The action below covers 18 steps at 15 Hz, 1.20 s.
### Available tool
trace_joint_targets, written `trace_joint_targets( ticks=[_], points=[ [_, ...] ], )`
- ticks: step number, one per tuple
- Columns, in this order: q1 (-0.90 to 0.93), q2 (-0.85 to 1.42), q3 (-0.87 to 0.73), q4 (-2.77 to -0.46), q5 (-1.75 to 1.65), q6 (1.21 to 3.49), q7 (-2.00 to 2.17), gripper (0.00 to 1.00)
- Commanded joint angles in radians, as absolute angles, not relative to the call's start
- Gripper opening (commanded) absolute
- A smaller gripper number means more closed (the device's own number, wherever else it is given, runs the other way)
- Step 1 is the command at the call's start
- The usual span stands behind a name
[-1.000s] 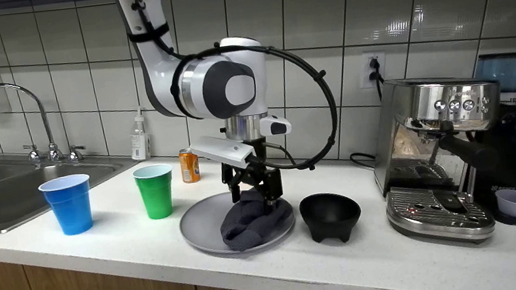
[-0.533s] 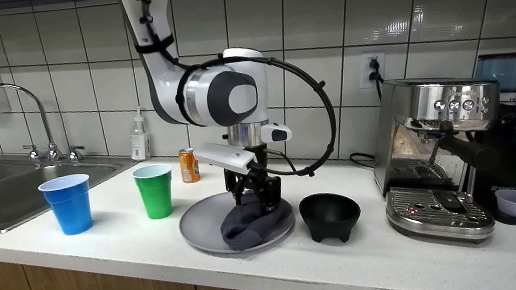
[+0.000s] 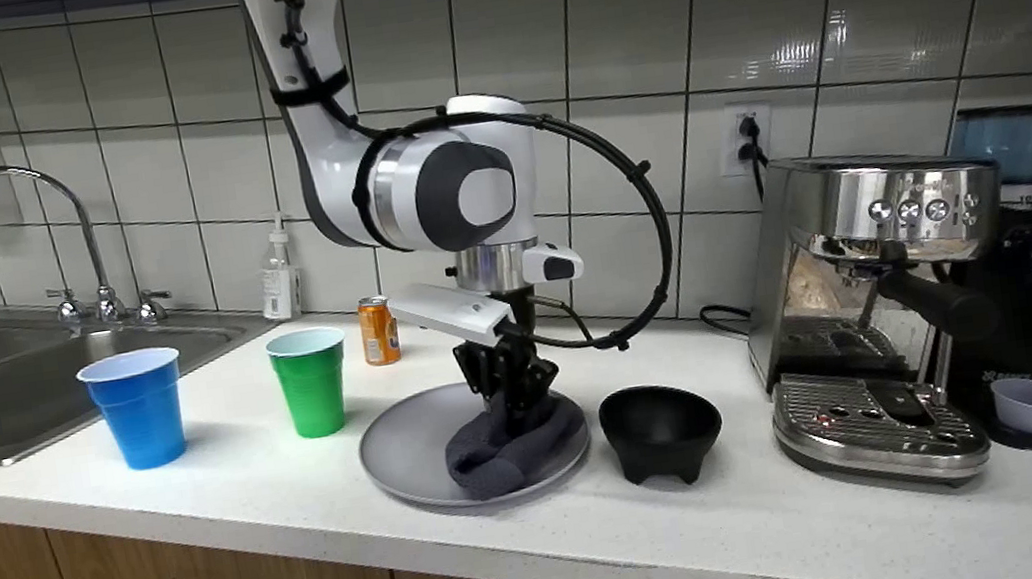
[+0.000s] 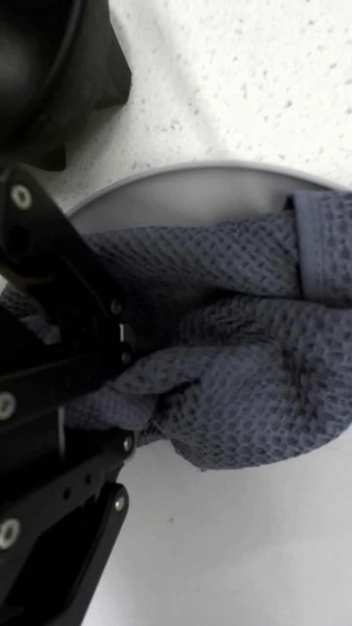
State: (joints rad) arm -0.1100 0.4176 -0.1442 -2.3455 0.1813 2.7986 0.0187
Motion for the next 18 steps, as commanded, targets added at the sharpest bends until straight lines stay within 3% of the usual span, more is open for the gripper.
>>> trace_joint_targets(
  ticks=[1, 18],
  points=[
    [-0.124, 0.368, -0.134, -2.374, 0.159, 2.798, 0.030, 0.00],
    [-0.168, 0.248, -0.128, -2.297, 0.176, 2.757, -0.021, 0.03]
  ],
)
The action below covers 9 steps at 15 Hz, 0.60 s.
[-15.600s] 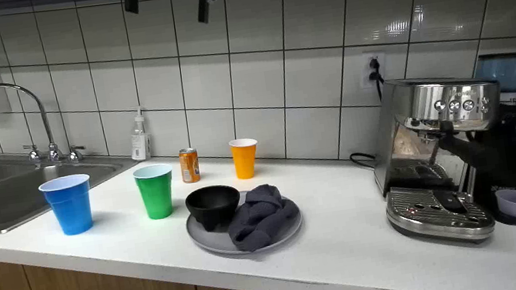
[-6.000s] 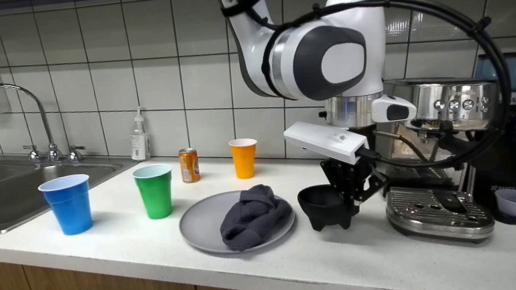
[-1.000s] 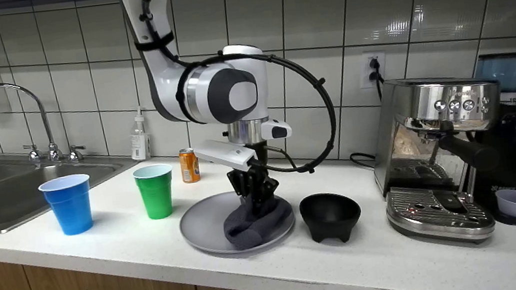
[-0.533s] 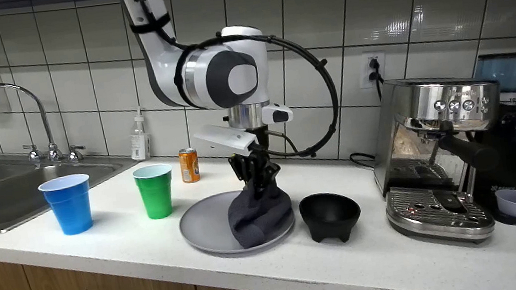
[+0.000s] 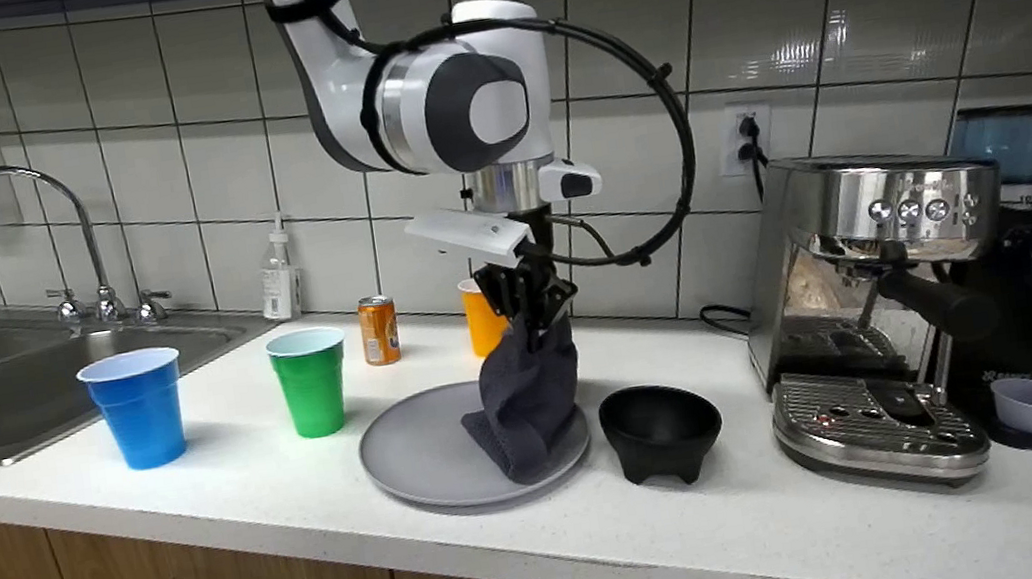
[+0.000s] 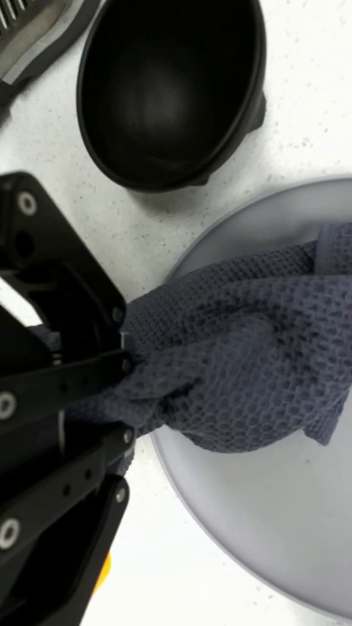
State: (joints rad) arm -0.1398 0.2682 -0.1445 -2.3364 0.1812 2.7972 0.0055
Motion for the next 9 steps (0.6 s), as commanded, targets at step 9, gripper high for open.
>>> trace_joint_targets(
  ticks=[9],
  points=[
    [-0.223, 0.336, -0.114, -2.050, 0.207, 2.621, -0.092, 0.03]
  ],
)
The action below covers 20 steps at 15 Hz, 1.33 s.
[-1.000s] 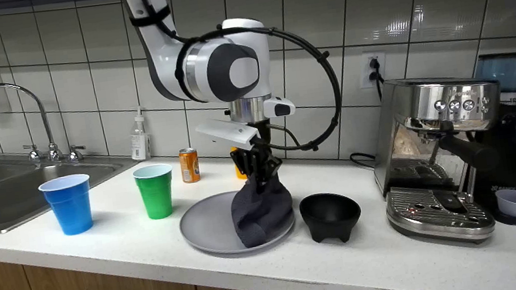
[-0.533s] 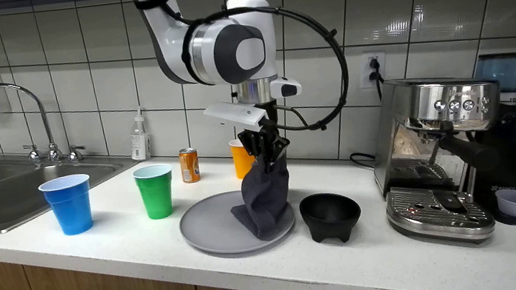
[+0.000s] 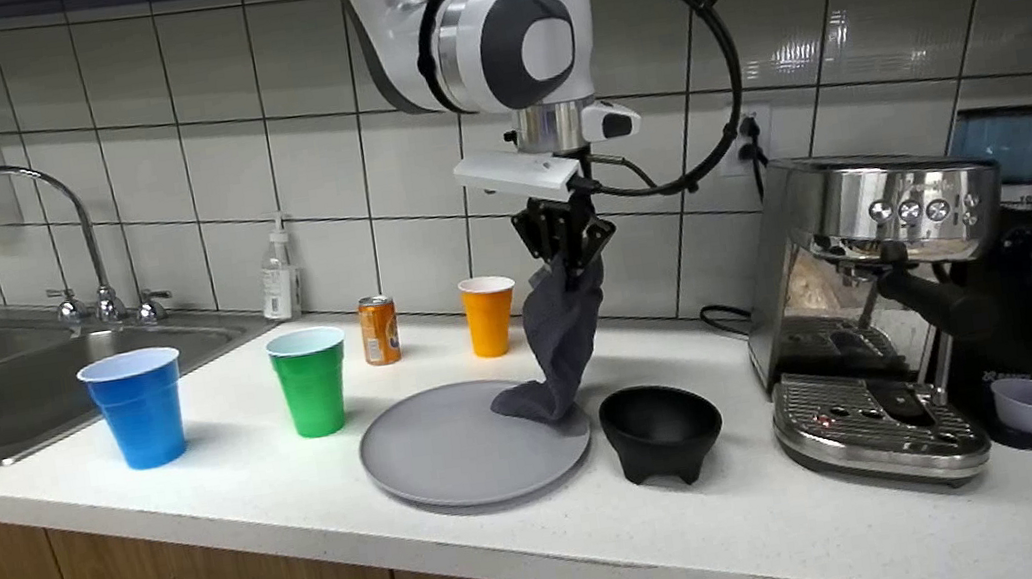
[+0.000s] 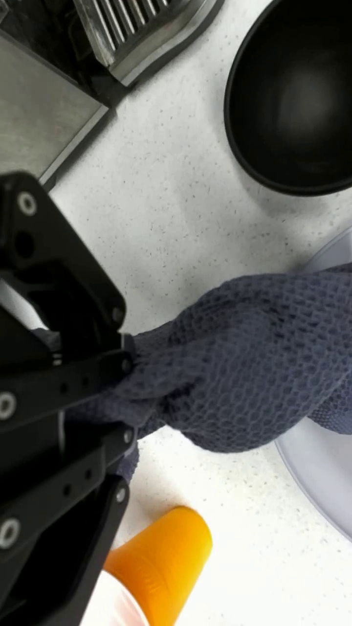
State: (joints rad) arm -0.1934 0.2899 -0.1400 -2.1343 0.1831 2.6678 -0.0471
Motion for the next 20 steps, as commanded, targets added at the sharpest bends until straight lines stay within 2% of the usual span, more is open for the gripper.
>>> trace_joint_targets(
  ticks=[1, 20],
  points=[
    [-0.226, 0.347, -0.111, -2.034, 0.209, 2.617, -0.099, 0.03],
    [-0.360, 0.619, -0.100, -1.628, 0.209, 2.456, -0.172, 0.03]
  ],
)
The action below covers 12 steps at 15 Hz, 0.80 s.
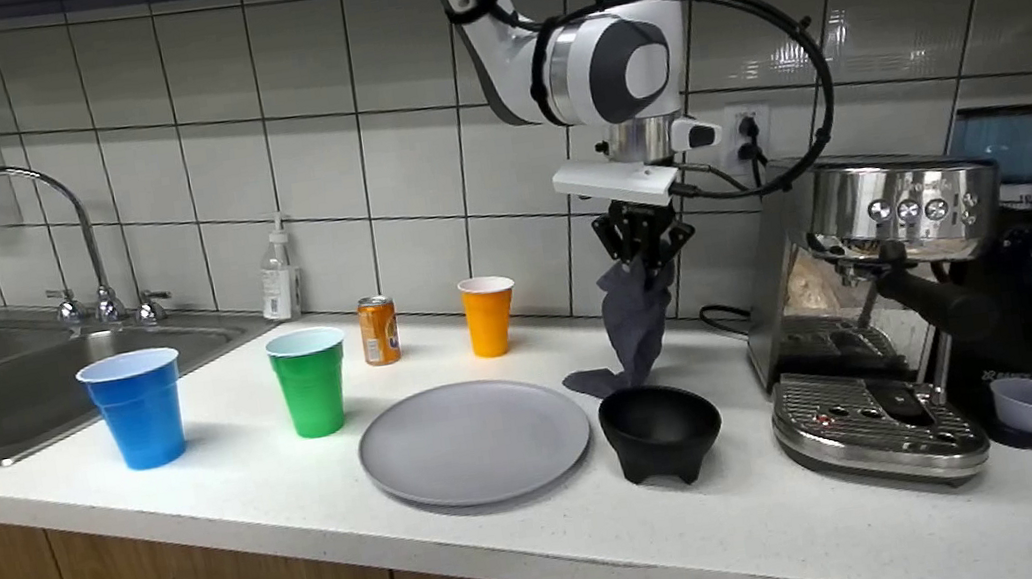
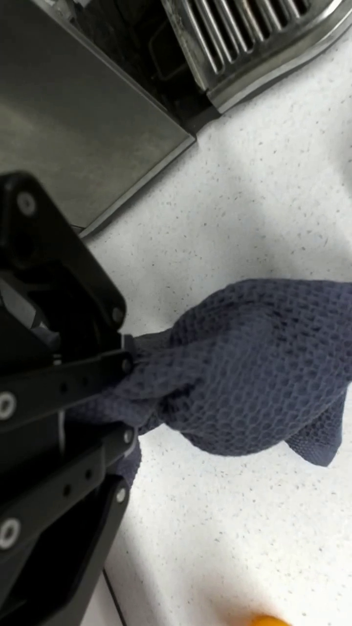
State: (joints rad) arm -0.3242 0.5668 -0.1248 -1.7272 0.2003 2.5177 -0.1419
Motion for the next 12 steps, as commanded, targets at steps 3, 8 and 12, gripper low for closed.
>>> trace_joint_targets(
  ticks=[3, 8, 12],
  points=[
    [-0.364, 0.655, -0.101, -1.576, 0.200, 2.429, -0.172, 0.03],
    [-0.365, 0.713, -0.101, -1.508, 0.192, 2.385, -0.171, 0.03],
    [-0.362, 0.741, -0.101, -1.484, 0.180, 2.363, -0.183, 0.03]
  ],
)
